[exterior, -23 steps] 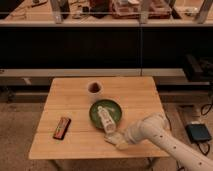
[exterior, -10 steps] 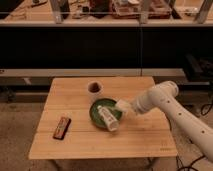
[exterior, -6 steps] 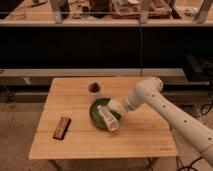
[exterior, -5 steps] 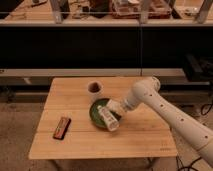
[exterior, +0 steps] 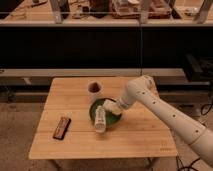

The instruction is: Place the white sponge in the ceramic bowl

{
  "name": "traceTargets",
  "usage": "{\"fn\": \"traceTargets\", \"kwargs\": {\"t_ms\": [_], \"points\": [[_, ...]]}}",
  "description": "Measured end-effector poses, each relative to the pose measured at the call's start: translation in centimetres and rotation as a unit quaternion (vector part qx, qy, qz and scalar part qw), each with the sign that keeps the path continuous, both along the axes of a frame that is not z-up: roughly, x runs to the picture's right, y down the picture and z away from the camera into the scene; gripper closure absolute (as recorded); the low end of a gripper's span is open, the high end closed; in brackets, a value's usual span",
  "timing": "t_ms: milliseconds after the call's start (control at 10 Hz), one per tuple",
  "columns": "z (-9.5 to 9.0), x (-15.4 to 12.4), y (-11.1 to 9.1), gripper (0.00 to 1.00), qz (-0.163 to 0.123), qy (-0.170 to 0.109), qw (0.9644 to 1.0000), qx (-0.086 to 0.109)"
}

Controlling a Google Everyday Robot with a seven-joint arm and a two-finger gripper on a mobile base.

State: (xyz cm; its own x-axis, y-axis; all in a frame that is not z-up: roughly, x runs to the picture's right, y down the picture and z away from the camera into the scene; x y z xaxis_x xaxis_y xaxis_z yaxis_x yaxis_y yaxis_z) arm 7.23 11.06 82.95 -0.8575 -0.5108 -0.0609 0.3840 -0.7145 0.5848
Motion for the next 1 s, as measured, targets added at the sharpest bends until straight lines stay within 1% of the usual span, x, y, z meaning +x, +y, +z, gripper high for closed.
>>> {"fn": "traceTargets", "kwargs": {"t_ms": [100, 200, 500, 700, 1000], "points": [[0.0, 0.1, -0.1, 0.38, -0.001, 0.002, 1.0, 0.0], [-0.1, 0.1, -0.2, 0.33, -0.001, 0.004, 1.0, 0.0], [-0.5, 1.1, -0.1, 0.32, 0.003, 0.011, 0.9999, 0.0], [-0.9, 2.2, -0.1, 0.32, 0.013, 0.014, 0.9998, -0.001], [-0.9, 2.1, -0.1, 0.32, 0.013, 0.014, 0.9998, -0.001]]}}
